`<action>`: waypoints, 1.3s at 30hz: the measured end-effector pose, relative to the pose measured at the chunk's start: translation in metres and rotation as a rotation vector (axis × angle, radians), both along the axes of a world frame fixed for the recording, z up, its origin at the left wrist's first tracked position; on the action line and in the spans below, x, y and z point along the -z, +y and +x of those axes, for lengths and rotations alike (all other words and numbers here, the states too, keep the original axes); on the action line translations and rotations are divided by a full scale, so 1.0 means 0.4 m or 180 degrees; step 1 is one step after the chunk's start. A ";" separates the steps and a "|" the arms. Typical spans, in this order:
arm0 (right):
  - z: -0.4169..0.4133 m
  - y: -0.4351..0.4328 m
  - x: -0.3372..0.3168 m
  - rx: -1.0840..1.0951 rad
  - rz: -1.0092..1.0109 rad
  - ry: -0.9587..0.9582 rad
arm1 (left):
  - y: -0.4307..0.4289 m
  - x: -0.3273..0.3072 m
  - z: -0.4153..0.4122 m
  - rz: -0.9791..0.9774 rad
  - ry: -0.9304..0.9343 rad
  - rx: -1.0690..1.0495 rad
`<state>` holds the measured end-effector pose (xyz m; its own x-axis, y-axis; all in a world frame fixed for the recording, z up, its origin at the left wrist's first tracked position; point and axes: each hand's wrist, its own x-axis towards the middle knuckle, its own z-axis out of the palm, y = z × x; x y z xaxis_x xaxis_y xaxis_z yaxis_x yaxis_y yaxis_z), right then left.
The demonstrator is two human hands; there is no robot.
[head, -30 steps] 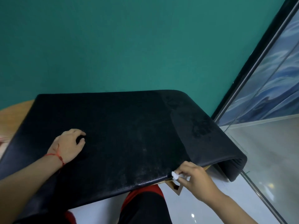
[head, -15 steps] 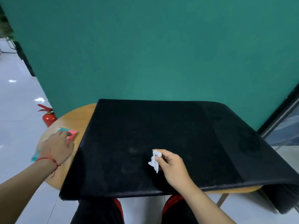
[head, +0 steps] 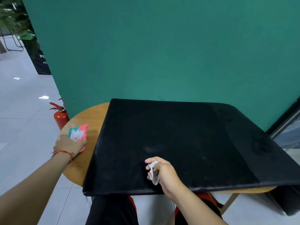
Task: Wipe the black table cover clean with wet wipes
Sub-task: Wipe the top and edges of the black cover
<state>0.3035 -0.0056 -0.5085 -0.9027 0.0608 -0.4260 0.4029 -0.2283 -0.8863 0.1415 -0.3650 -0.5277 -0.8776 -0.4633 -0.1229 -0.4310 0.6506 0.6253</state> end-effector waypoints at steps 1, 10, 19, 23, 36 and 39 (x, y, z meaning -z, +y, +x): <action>0.005 0.010 0.003 0.0045 0.0010 -0.0010 | 0.037 -0.022 -0.004 0.0126 0.0302 0.0115; 0.052 0.133 -0.024 0.0702 0.0045 -0.0134 | 0.642 -0.153 0.060 0.0828 0.0089 0.2175; 0.189 0.354 0.019 0.1326 0.0023 -0.0512 | 0.673 -0.036 0.290 -0.0534 -0.0226 0.4262; 0.238 0.385 0.034 0.1591 0.0213 -0.0647 | 0.685 0.020 0.378 -0.1474 -0.0065 0.4532; 0.325 0.442 0.035 0.1753 0.0156 -0.0580 | 0.694 0.028 0.411 -0.2956 -0.0024 0.4124; 0.330 0.455 0.027 0.1865 0.0019 -0.0573 | 0.703 -0.016 0.409 -0.3061 0.0125 0.4105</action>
<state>0.4355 0.1766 -0.5192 -0.6322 0.5282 -0.5668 0.3554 -0.4524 -0.8180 0.3051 -0.0838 -0.5213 -0.7199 0.6627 -0.2063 0.6940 0.6879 -0.2125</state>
